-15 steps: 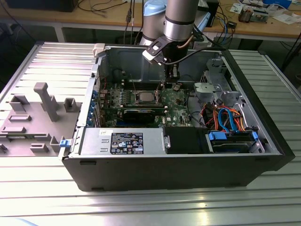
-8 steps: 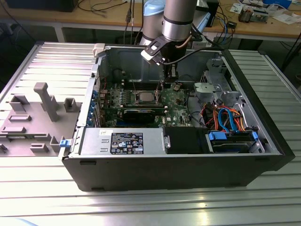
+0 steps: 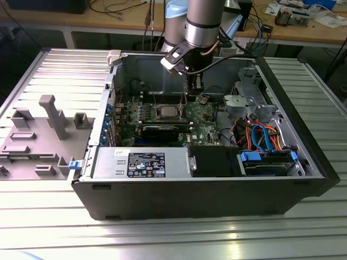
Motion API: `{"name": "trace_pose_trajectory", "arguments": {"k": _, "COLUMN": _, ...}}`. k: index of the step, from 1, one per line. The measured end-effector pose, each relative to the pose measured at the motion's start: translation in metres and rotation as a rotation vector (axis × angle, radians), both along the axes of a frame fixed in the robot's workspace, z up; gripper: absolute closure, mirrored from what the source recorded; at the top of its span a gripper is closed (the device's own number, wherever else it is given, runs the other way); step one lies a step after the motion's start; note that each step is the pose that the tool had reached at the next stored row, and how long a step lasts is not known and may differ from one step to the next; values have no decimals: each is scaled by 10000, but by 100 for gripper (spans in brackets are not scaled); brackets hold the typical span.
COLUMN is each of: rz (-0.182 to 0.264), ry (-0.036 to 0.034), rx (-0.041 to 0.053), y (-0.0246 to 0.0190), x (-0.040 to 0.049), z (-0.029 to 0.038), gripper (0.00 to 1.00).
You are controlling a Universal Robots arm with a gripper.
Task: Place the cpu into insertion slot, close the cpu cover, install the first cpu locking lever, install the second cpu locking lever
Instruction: 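Close the cpu cover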
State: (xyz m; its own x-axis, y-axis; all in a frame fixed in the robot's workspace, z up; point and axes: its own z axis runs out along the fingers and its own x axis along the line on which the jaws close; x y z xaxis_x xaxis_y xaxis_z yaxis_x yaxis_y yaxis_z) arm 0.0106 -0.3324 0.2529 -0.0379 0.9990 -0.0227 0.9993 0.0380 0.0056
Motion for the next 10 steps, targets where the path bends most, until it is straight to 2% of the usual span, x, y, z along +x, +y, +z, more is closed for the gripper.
{"name": "trace_pose_trajectory", "arguments": {"k": 5, "rz": 0, "ry": 1, "rx": -1, "y": -1, "x": -31, "z": -1, "gripper": 89}}
{"name": "trace_pose_trajectory", "arguments": {"k": 10, "rz": 4, "ry": -1, "rx": 2, "y": 0, "x": -152, "z": -9, "gripper": 89}}
